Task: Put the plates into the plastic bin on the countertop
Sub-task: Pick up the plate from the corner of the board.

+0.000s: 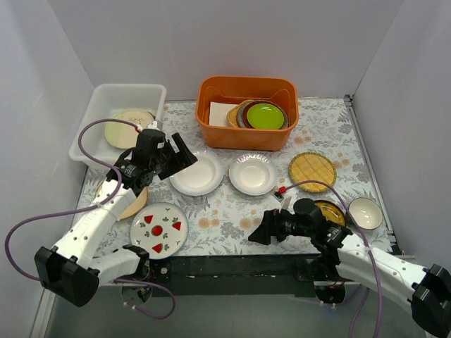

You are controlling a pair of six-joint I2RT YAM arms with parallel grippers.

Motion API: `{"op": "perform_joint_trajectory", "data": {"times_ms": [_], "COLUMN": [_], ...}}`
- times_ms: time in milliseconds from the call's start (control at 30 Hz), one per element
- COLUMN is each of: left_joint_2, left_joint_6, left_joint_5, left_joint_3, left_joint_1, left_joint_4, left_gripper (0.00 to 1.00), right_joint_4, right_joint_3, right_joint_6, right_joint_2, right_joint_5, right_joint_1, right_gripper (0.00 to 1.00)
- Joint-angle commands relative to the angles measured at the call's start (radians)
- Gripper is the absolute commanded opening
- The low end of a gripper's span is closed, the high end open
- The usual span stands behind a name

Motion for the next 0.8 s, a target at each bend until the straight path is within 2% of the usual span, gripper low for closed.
{"op": "perform_joint_trajectory", "data": {"times_ms": [0, 233, 500, 633, 767], "left_joint_2": [-0.090, -0.127, -0.110, -0.091, -0.085], "left_joint_6": [-0.047, -0.058, -0.049, -0.033, -0.020], "left_joint_5": [-0.050, -0.052, -0.009, -0.003, 0.005], "left_joint_3": [-0.025, 0.042, 0.135, 0.189, 0.240], "left_joint_1": [-0.001, -0.001, 0.001, 0.001, 0.001], "left_joint_4": [-0.029, -0.098, -0.119, -0.139, -0.165], "left_gripper": [0.76, 0.78, 0.80, 0.80, 0.80], "right_joint_4": [0.095, 0.151, 0.227, 0.247, 0.309], "right_joint_3": [0.082, 0.217, 0.407, 0.516, 0.583], "right_joint_6": [-0.012, -0.011, 0.002, 0.002, 0.026], "right_joint_2": [0.074, 0.309, 0.598, 0.793, 0.916], "right_joint_5": [0.012, 0.071, 0.147, 0.139, 0.093], "right_joint_1": [0.016, 0.099, 0.266, 0.322, 0.348], "right_gripper": [0.98, 0.98, 0.97, 0.96, 0.96]}}
